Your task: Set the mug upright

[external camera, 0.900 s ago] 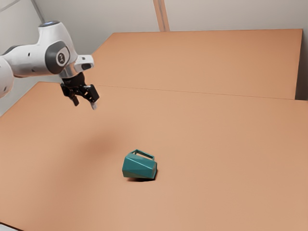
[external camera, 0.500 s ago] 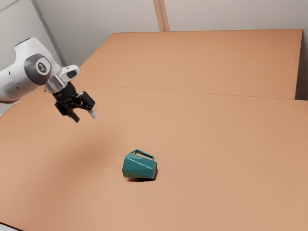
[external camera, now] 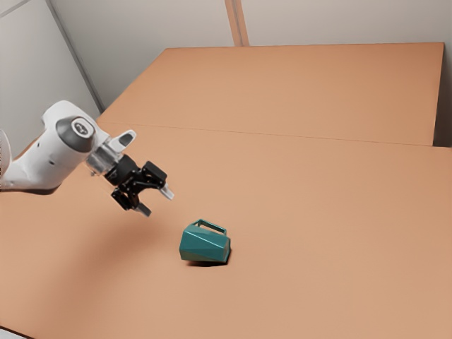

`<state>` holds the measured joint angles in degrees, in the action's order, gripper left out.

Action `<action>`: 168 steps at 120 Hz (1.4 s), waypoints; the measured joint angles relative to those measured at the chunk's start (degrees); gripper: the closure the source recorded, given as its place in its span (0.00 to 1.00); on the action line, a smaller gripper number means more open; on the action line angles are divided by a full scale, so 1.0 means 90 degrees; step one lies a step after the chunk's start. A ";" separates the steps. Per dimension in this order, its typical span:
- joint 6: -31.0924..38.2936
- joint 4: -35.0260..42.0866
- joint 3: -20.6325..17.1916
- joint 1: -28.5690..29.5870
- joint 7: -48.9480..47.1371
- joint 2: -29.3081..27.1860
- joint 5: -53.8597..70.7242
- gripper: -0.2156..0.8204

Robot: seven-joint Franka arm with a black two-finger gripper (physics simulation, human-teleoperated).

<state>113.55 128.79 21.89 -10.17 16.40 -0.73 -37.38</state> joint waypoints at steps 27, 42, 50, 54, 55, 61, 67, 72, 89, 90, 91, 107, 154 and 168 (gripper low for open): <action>0.0098 0.0272 -0.0004 -0.0229 0.0104 0.0168 -0.0502 0.21; 0.0167 0.0468 -0.0004 -0.0306 0.0191 0.0261 -0.0805 0.21; 0.0229 0.0573 -0.0004 -0.0283 0.0267 0.0318 -0.1033 0.21; 0.0255 0.0601 -0.0006 -0.0250 0.0308 0.0339 -0.1143 0.21; 0.0262 0.0606 -0.0007 -0.0240 0.0319 0.0346 -0.1171 0.21; 0.0309 0.0644 -0.0007 -0.0179 0.0386 0.0382 -0.1333 0.21; 0.0367 0.0718 -0.0008 -0.0123 0.0459 0.0402 -0.1517 0.21; 0.0414 0.0782 -0.0005 -0.0102 0.0531 0.0425 -0.1708 0.21; 0.0524 0.0883 -0.0003 -0.0226 0.0747 0.0445 -0.2110 0.21; 0.0529 0.0885 -0.0002 -0.0237 0.0759 0.0445 -0.2123 0.21; 0.0534 0.0887 -0.0003 -0.0246 0.0770 0.0445 -0.2137 0.21; 0.0622 0.0907 -0.0005 -0.0425 0.0929 0.0446 -0.2363 0.21; 0.0875 0.0927 -0.0009 -0.0816 0.1229 0.0446 -0.2707 0.25; 0.0932 0.0927 -0.0005 -0.0888 0.1283 0.0445 -0.2750 0.44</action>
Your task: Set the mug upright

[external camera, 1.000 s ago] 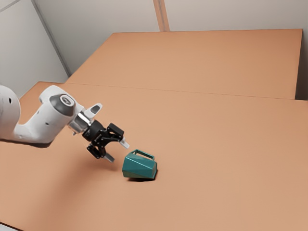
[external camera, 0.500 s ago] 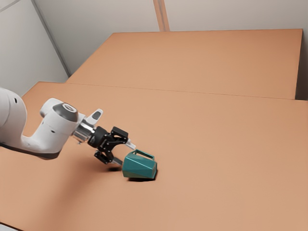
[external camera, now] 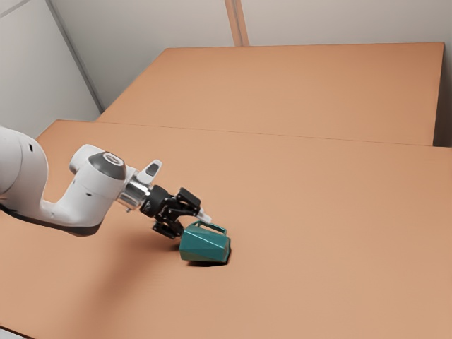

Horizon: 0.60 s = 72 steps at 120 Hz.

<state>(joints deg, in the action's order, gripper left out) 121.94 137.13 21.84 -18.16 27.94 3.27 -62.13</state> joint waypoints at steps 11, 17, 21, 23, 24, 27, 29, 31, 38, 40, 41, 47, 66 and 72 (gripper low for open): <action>0.0024 0.0008 0.0003 0.0009 0.0034 -0.0007 -0.0017 0.60; 0.0033 0.0020 0.0000 0.0026 0.0049 -0.0008 -0.0022 0.68; 0.0038 0.0024 -0.0002 0.0031 0.0059 -0.0009 -0.0023 0.73; 0.0040 0.0025 -0.0001 0.0030 0.0063 -0.0009 -0.0024 0.75; 0.0041 0.0026 -0.0002 0.0029 0.0065 -0.0010 -0.0024 0.76; 0.0045 0.0026 0.0001 0.0024 0.0070 -0.0013 -0.0023 0.78; 0.0048 0.0024 0.0000 0.0021 0.0071 -0.0015 -0.0021 0.80; 0.0051 0.0023 -0.0001 0.0017 0.0073 -0.0016 -0.0018 0.81; 0.0062 0.0021 -0.0005 -0.0004 0.0073 -0.0021 -0.0020 0.84; 0.0065 0.0020 -0.0006 -0.0013 0.0073 -0.0023 -0.0026 0.85; 0.0066 0.0020 -0.0006 -0.0018 0.0073 -0.0026 -0.0029 0.85; 0.0075 0.0018 -0.0005 -0.0063 0.0070 -0.0046 -0.0042 0.87; 0.0100 0.0010 0.0004 -0.0216 0.0052 -0.0118 -0.0047 0.92; 0.0101 0.0010 0.0000 -0.0253 0.0050 -0.0185 -0.0044 0.93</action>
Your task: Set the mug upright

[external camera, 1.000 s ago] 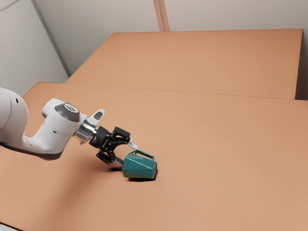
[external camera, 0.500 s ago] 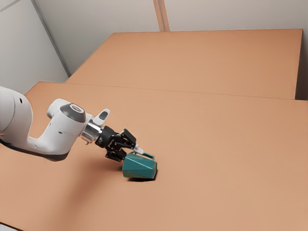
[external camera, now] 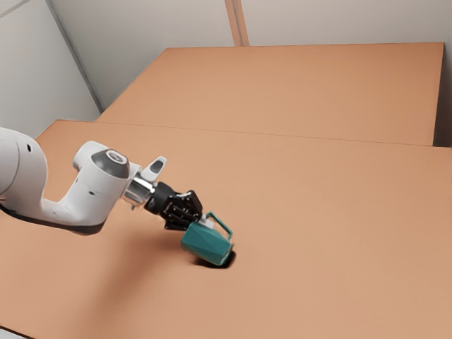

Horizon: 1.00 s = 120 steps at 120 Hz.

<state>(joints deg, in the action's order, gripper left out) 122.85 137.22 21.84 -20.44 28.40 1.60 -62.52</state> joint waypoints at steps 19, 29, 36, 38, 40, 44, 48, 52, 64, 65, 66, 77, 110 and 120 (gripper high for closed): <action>-0.0002 0.0000 -0.0006 -0.0121 -0.0019 -0.0273 0.0066 0.95; -0.0006 -0.0013 0.0005 -0.0181 -0.0055 -0.0376 0.0214 0.96; -0.0027 -0.0054 0.0025 -0.0190 -0.0087 -0.0405 0.0413 0.96; -0.0034 -0.0071 0.0030 -0.0180 -0.0097 -0.0409 0.0493 0.96; -0.0041 -0.0083 0.0036 -0.0166 -0.0107 -0.0414 0.0567 0.96; -0.0053 -0.0107 0.0042 -0.0116 -0.0129 -0.0430 0.0722 0.96; -0.0064 -0.0134 0.0045 -0.0052 -0.0156 -0.0474 0.0897 0.96; -0.0074 -0.0157 0.0048 0.0017 -0.0192 -0.0538 0.1121 0.97; -0.0107 -0.0305 0.0053 0.0176 -0.0290 -0.0586 0.1755 0.97; -0.0109 -0.0316 0.0054 0.0180 -0.0297 -0.0589 0.1808 0.97; -0.0111 -0.0325 0.0056 0.0182 -0.0304 -0.0591 0.1858 0.97; -0.0105 -0.0442 0.0093 0.0131 -0.0380 -0.0590 0.2388 0.97; -0.0098 -0.0972 0.0104 -0.0375 -0.0902 -0.0553 0.4669 0.97; -0.0124 -0.0999 0.0104 -0.0537 -0.1120 -0.0551 0.5219 0.97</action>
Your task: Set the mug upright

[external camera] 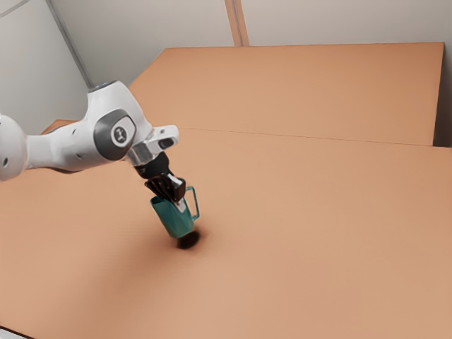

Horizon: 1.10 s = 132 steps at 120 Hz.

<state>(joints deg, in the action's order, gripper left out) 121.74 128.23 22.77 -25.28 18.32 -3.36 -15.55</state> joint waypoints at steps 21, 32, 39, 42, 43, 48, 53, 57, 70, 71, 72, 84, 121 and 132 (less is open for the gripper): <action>-0.0110 0.0003 0.0000 -0.0004 -0.0426 -0.0008 0.0899 0.96; -0.0093 0.0032 -0.0001 0.0042 -0.0608 0.0007 0.1133 0.96; 0.0031 0.0127 -0.0001 0.0043 -0.0708 -0.0010 0.1227 0.96; 0.0101 0.0186 -0.0001 0.0033 -0.0750 -0.0024 0.1257 0.96; 0.0125 0.0207 -0.0001 0.0026 -0.0765 -0.0028 0.1267 0.96; 0.0236 0.0307 -0.0001 -0.0035 -0.0848 -0.0059 0.1361 0.95; 0.0326 0.0368 -0.0001 -0.0125 -0.0946 -0.0094 0.1504 0.95; 0.0386 0.0409 -0.0001 -0.0194 -0.1033 -0.0118 0.1651 0.95; 0.0526 0.0496 0.0000 -0.0261 -0.1307 -0.0148 0.2123 0.95; 0.0534 0.0500 0.0000 -0.0259 -0.1327 -0.0148 0.2150 0.95; 0.0541 0.0503 0.0000 -0.0256 -0.1346 -0.0147 0.2175 0.95; 0.0630 0.0518 -0.0001 -0.0225 -0.1563 -0.0087 0.2384 0.95; 0.0869 0.0551 -0.0012 -0.0186 -0.2095 -0.0012 0.2471 0.86; 0.0849 0.0559 -0.0011 -0.0188 -0.2191 -0.0035 0.2470 0.66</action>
<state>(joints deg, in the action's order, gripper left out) 129.38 133.26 22.67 -26.97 -1.40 -3.67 6.68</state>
